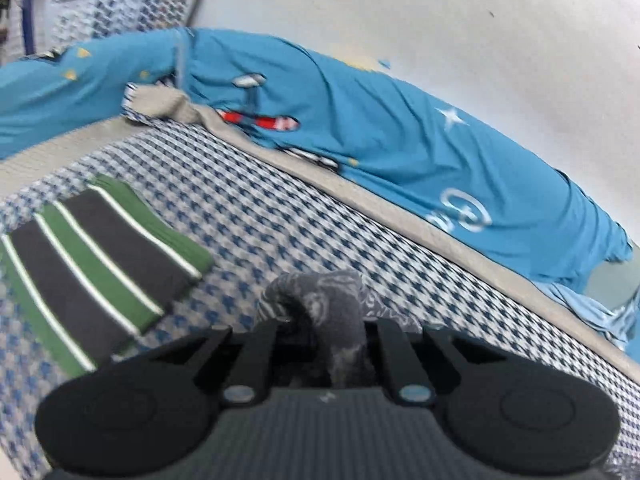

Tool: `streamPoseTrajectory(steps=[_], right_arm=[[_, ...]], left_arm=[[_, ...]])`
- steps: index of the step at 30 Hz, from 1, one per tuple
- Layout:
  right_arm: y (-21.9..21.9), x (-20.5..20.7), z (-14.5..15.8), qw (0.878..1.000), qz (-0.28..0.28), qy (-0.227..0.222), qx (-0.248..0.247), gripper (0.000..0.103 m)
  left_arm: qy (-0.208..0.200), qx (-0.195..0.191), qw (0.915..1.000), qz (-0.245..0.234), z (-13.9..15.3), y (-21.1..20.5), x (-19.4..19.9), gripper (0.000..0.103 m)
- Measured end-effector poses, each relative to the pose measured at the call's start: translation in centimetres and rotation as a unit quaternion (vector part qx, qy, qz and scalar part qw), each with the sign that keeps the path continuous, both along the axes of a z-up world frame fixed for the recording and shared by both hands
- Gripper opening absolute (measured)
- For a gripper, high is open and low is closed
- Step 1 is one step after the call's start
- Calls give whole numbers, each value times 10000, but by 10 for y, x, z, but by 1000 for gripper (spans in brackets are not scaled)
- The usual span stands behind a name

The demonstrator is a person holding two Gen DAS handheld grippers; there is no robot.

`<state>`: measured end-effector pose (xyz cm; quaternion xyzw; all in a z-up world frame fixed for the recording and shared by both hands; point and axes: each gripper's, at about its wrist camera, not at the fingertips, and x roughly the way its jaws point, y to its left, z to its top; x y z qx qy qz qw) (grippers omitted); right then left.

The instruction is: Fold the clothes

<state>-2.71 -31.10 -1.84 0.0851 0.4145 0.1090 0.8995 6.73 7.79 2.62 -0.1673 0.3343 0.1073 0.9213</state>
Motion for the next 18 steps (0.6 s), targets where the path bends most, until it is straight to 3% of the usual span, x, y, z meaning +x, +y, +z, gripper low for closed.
streamPoseTrajectory(steps=[4,7,18], right_arm=[[0,-2,0,10000,-68,-22,-26,46],[0,-3,1,9999,-116,-19,-32,46],[-2,-9,1,9998,-158,46,-97,46]], left_arm=[[-12,212,9995,221,4,19,-17,8],[324,214,9984,420,-4,36,-25,8],[1217,448,9908,390,-31,60,-52,9]])
